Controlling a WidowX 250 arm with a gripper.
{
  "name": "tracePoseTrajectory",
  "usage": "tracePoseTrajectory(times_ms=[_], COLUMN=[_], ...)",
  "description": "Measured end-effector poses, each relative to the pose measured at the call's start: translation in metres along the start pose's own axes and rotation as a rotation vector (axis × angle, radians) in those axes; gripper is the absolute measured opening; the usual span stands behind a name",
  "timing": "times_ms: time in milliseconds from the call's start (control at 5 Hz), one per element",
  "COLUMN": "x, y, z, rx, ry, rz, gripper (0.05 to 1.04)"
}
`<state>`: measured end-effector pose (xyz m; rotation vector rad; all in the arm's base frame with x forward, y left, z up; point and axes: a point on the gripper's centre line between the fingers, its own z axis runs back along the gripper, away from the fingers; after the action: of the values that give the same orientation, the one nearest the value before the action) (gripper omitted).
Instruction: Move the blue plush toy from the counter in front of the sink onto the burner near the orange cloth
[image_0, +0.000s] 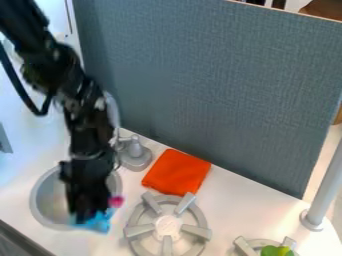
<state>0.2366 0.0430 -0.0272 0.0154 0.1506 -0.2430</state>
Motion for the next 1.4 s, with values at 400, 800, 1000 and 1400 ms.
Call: tracePoseTrajectory(times_ms=[400, 800, 1000, 1400], x=[0.050, 0.079, 0.081, 0.074], y=[-0.033, -0.048, -0.056, -0.050], z=[0.002, -0.028, -0.029, -0.022], rx=[0.049, 0.026, -0.032, -0.069], ry=[0.021, 0.101, 0.084, 0.062], rz=[-0.178, -0.261, -0.298, -0.251], gripper=[0.135, 0.115, 0.151, 0.684])
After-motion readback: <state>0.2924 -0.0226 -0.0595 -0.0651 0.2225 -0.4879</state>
